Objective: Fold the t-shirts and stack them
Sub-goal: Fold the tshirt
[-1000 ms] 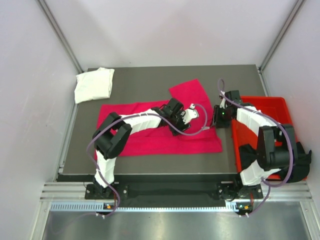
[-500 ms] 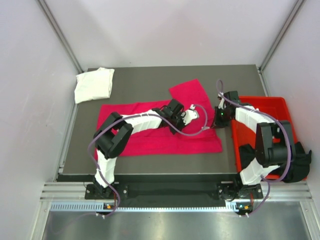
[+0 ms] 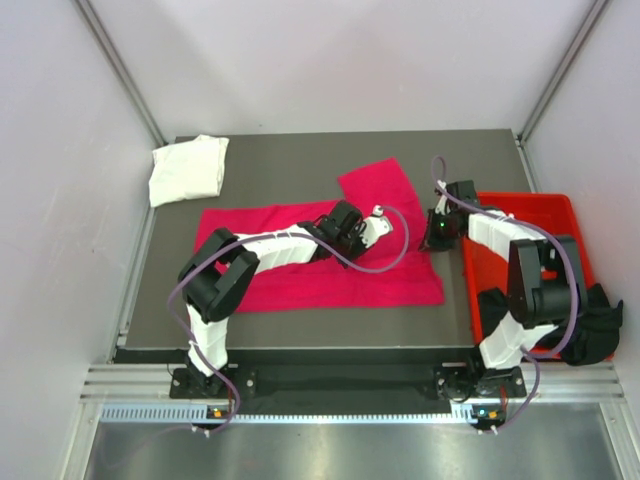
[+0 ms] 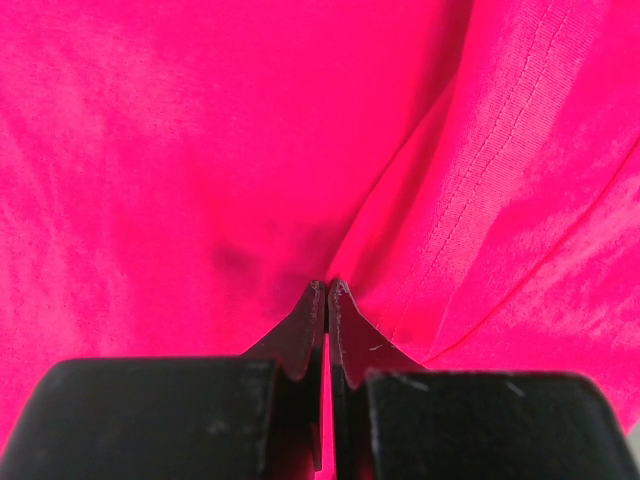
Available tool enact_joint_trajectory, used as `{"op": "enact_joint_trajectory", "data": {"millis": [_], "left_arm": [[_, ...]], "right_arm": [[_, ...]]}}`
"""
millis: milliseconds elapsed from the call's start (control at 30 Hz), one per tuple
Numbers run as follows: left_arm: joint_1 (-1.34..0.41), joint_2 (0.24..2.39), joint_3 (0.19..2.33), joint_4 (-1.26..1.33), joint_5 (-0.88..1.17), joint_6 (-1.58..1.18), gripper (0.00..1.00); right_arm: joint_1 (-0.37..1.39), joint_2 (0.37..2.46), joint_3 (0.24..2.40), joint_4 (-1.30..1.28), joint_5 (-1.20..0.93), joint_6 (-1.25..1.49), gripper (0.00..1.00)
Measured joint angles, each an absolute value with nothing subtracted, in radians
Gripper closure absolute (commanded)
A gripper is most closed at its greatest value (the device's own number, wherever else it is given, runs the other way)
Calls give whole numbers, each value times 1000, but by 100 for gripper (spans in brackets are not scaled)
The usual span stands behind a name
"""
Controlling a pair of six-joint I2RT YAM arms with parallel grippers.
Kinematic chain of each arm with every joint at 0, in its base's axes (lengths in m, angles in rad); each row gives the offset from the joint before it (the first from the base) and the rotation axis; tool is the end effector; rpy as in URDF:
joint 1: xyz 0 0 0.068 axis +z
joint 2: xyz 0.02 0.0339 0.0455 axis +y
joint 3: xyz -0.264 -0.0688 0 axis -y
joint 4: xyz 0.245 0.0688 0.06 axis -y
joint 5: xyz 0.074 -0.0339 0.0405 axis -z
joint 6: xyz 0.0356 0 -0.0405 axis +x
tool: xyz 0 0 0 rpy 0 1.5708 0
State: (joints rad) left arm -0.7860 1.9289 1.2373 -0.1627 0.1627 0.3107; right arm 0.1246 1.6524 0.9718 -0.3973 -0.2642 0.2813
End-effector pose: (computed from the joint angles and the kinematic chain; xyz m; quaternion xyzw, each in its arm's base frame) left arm 0.2865 -0.2950 0.1684 0.5109 0.7817 -0.1562 0.3217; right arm 0.3173 0.0491 0.1736 0.0432 0.9609 0.1739 0.2111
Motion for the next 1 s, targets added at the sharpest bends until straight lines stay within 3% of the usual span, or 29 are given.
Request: {"op": "enact_joint_trajectory", "data": {"millis": [400, 433, 533, 567, 700, 833, 1000], "left_arm": [[-786, 1929, 1237, -149, 142, 285, 100], [-786, 1929, 1237, -149, 142, 284, 100], [-786, 1929, 1238, -149, 142, 283, 79], [-786, 1929, 1238, -150, 142, 281, 67], [-786, 1929, 1252, -161, 109, 270, 45], [-783, 1908, 1264, -181, 58, 264, 36], [-765, 1788, 1275, -262, 1, 273, 35]], "right_arm": [[125, 1702, 1013, -334, -230, 282, 99], [125, 1708, 1016, -333, -230, 282, 86], [125, 1722, 1016, -330, -225, 289, 64], [125, 1724, 1016, -330, -221, 289, 62], [125, 1708, 1016, -339, -199, 291, 56], [125, 1606, 1016, -384, -149, 308, 55], [128, 1407, 1013, -474, -36, 340, 55]]}}
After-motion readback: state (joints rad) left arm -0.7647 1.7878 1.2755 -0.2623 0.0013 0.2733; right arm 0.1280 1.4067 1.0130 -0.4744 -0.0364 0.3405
